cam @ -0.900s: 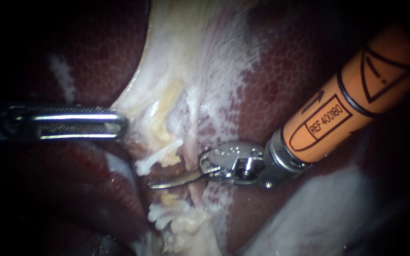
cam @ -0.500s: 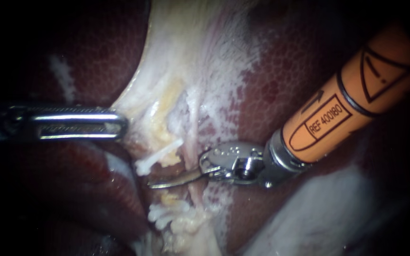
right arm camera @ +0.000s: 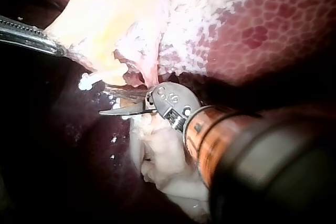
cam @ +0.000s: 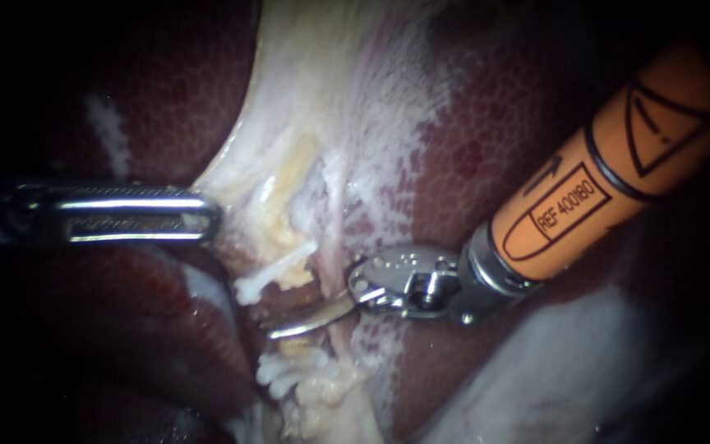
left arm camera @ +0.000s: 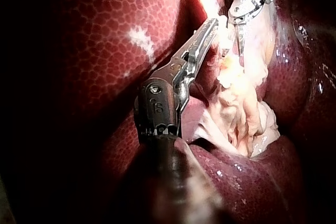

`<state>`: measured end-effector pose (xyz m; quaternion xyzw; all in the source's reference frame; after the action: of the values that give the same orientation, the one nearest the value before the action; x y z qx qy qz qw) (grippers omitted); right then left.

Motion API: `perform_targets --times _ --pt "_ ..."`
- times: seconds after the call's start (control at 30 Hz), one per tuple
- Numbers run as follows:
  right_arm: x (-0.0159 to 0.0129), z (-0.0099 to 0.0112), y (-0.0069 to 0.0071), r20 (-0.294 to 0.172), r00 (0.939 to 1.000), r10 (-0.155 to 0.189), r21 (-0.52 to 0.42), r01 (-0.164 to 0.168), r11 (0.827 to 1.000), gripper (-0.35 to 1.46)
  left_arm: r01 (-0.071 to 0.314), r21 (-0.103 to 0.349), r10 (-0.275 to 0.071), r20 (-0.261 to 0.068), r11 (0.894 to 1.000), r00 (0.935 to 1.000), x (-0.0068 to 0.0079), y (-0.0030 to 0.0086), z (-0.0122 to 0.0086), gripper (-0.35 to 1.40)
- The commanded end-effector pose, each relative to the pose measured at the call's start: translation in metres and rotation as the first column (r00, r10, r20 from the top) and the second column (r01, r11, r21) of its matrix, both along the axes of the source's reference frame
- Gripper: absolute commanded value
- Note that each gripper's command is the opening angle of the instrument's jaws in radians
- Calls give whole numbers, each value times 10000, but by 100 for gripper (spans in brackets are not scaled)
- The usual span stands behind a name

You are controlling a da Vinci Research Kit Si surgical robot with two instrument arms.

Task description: Go back from the cut left tube

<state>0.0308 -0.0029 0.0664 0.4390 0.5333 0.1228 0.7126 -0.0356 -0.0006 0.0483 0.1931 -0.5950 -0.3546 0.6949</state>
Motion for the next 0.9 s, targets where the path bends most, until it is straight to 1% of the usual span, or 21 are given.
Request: perform_targets --times 0.03,0.17,0.5,0.6,0.67,0.77,0.9 --pt "0 0 0 -29 10000 5 -47 -6 10000 57 -2 0 2 1 10000 10000 0 0 0 -35" --pt "-1 0 0 -30 10000 4 -48 -4 10000 61 -1 0 1 0 10000 10000 0 0 0 -35" --pt "-4 -1 0 -65 10000 49 -99 -50 9999 61 -2 0 2 1 10000 10000 0 0 0 -35" --pt "-10 -4 1 -45 9998 189 -256 -190 9995 76 -5 0 5 3 10000 10000 0 0 0 -35" --pt "-16 -6 3 -91 9996 254 -431 -258 9987 83 -11 0 11 8 10000 10000 1 1 1 -35" --pt "-31 -10 8 -98 9992 382 -609 -388 9974 81 -20 -1 20 14 10000 10000 2 2 4 -35" --pt "-54 -18 19 -147 9976 677 -1114 -689 9914 89 -28 -1 28 19 10000 10000 3 4 8 -35"
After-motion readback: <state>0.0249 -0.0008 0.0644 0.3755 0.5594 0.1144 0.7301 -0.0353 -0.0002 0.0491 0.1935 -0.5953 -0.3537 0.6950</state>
